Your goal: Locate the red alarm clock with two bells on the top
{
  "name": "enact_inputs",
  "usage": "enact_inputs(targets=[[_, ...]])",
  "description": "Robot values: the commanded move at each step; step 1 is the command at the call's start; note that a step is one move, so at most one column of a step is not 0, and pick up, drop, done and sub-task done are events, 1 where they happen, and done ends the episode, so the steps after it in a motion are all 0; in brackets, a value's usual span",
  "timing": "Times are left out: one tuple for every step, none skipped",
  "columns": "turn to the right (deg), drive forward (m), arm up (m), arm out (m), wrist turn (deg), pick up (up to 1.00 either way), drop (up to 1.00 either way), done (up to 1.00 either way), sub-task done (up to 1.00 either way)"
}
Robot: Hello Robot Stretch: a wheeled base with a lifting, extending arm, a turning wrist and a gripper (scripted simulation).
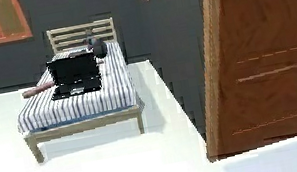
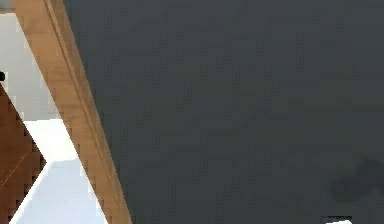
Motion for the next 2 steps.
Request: enact_inputs(targets=[[0.0,0.50,0.00,0.00,0.0,0.00,0.00,0.00,0.00],[45.0,0.00,0.00,0.00,0.0,0.00,0.00,0.00,0.00]])
